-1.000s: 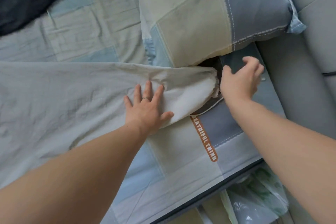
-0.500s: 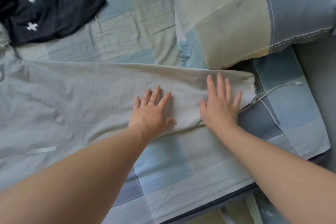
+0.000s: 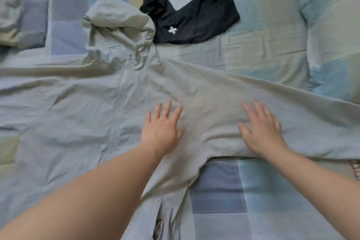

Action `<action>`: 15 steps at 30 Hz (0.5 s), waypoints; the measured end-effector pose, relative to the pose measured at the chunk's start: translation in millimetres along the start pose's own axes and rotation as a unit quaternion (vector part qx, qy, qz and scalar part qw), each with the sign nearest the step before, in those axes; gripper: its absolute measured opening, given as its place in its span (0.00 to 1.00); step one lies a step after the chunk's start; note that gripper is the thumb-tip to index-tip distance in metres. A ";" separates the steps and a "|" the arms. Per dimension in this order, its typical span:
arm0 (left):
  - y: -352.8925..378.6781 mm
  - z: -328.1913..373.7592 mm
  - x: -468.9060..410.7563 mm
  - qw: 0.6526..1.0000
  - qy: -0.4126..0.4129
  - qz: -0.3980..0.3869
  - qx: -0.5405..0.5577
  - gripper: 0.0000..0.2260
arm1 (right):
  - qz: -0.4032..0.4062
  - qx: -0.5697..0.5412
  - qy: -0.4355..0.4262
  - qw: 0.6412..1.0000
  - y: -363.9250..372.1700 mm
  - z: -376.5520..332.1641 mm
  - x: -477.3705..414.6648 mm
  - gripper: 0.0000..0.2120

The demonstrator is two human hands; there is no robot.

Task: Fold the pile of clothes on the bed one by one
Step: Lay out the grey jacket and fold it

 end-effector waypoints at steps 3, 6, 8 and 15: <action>8.1 -94.2 21.9 0.999 -0.043 0.007 0.003 0.31 | -0.022 0.013 -0.107 0.994 38.8 -121.0 10.5 0.32; 22.0 -186.6 33.7 0.996 -0.081 0.027 0.000 0.31 | 0.000 0.027 -0.176 0.984 75.5 -229.3 10.7 0.34; 34.6 -240.8 36.2 0.994 -0.101 0.043 0.003 0.32 | 0.002 0.034 -0.176 0.984 103.0 -286.7 4.5 0.34; 88.1 -350.5 45.7 0.991 -0.098 0.066 0.057 0.33 | 0.035 0.138 -0.227 0.964 174.6 -311.1 -36.9 0.32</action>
Point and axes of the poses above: each hand's wrist, its own x-axis away from the middle knuckle, its own y-axis out of the palm, z = x × y, the point moved 7 cm from there along -x, towards the middle knuckle
